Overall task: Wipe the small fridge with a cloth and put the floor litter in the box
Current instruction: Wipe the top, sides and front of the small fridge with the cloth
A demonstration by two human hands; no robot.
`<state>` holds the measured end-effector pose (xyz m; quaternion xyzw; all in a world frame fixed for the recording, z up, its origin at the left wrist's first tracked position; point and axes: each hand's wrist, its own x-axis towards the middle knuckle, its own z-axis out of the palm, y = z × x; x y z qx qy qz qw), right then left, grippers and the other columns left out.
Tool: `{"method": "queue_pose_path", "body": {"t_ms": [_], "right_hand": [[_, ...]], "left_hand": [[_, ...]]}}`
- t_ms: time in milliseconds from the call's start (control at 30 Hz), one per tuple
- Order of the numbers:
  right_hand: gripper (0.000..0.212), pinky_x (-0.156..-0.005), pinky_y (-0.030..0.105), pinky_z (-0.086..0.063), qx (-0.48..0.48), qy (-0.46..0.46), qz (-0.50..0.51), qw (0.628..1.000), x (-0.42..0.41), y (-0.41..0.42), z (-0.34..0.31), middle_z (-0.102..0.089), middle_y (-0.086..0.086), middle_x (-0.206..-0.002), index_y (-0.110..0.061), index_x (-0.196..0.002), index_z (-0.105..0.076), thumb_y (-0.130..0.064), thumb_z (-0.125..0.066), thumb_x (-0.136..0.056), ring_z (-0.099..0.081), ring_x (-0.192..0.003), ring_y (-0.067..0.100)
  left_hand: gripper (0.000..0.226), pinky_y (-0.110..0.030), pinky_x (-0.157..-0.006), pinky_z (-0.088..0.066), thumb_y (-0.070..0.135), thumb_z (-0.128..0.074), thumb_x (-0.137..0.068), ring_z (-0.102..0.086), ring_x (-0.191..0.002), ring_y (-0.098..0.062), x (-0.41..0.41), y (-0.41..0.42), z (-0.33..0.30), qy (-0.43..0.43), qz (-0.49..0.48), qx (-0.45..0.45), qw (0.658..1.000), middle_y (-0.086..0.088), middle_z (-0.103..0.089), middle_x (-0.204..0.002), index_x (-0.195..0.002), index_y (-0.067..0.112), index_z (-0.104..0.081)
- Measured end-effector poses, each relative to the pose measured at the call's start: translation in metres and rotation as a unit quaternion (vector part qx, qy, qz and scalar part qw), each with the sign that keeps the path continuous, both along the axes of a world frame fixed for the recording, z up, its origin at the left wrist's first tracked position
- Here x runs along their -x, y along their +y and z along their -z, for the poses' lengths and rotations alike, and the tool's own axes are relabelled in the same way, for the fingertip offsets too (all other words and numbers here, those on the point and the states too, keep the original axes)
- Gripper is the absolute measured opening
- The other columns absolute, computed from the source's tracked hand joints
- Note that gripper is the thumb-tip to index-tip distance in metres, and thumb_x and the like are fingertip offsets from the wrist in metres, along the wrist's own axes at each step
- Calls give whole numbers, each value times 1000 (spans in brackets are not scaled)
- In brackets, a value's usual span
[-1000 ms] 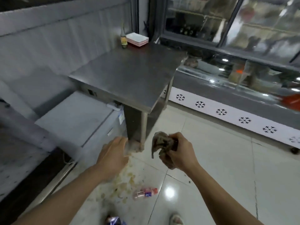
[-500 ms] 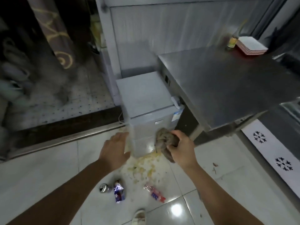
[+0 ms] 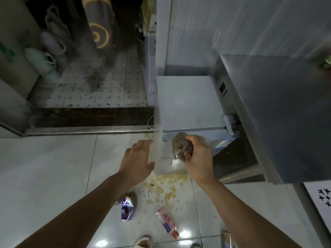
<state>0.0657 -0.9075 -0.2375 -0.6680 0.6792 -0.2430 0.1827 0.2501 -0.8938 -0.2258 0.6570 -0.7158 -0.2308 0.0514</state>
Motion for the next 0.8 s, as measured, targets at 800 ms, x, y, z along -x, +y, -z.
{"method": "queue_pose_path", "body": {"t_ms": [800], "right_hand": [[50, -104, 49, -35, 270, 214, -177, 922, 82, -82, 144, -55, 8, -126, -15, -118, -53, -22, -69, -72, -45, -118, 25]], "left_hand": [[68, -35, -113, -26, 19, -65, -83, -27, -136, -17, 71, -31, 104, -45, -89, 154, 983, 1, -30, -148, -141, 16, -32]]}}
